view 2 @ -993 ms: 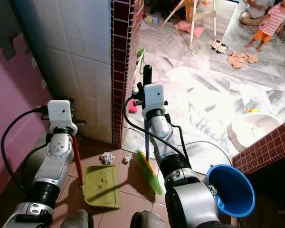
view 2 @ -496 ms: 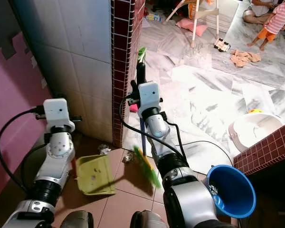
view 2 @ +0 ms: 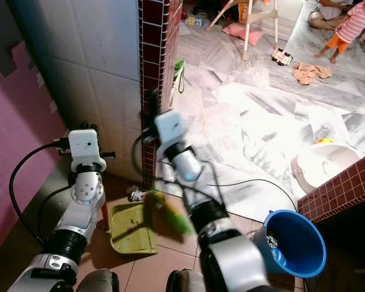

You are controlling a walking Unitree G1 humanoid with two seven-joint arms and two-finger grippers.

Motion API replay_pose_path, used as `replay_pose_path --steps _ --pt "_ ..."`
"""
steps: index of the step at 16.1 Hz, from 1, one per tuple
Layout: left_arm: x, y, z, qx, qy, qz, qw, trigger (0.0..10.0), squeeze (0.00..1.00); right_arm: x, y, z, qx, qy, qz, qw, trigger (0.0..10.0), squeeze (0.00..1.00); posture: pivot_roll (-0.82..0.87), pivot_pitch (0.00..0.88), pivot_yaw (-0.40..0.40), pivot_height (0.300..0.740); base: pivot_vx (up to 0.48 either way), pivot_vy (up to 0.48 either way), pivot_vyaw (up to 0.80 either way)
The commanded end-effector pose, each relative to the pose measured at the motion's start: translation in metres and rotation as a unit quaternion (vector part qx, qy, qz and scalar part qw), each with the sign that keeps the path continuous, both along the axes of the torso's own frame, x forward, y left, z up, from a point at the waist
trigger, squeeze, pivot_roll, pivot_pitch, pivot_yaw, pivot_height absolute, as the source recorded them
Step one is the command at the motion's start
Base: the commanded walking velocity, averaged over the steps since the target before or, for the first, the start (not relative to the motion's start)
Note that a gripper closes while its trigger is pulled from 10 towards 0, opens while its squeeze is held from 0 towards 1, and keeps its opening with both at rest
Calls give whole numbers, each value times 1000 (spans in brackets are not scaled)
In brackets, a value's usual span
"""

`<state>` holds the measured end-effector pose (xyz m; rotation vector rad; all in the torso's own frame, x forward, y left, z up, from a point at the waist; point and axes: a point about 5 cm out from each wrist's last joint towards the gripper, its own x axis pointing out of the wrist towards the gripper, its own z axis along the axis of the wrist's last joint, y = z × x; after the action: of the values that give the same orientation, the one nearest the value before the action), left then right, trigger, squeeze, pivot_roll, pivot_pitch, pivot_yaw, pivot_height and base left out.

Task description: Sweep floor

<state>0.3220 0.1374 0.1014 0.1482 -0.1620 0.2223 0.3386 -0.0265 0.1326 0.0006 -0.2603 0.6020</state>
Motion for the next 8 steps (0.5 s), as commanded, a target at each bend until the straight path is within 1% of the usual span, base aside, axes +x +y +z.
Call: replay_pose_path --steps 1,3,4,6,7,8 --pt "5 -5 12 6 -29 -11 999 10000 0 -2 4 7 28 -2 30 999 10000 0 62 70 -114 740 0 0 0" --pt "5 -7 11 5 -29 -14 999 10000 0 -2 5 5 48 23 56 997 10000 0 57 72 -113 740 0 0 0" --pt "5 -7 11 5 -29 -14 999 10000 0 0 3 8 62 30 59 996 10000 0 57 72 -113 740 0 0 0" --pt "6 -8 11 7 -30 -17 999 10000 0 2 4 12 84 53 99 990 10000 0 55 72 -113 740 0 0 0" --pt "6 -8 11 9 -30 -19 999 10000 0 0 6 15 88 72 164 980 10000 0 54 71 -113 740 0 0 0" --pt "6 -9 11 9 -30 -20 999 10000 0 -1 5 17 91 82 202 972 10000 0 54 71 -113 740 0 0 0"
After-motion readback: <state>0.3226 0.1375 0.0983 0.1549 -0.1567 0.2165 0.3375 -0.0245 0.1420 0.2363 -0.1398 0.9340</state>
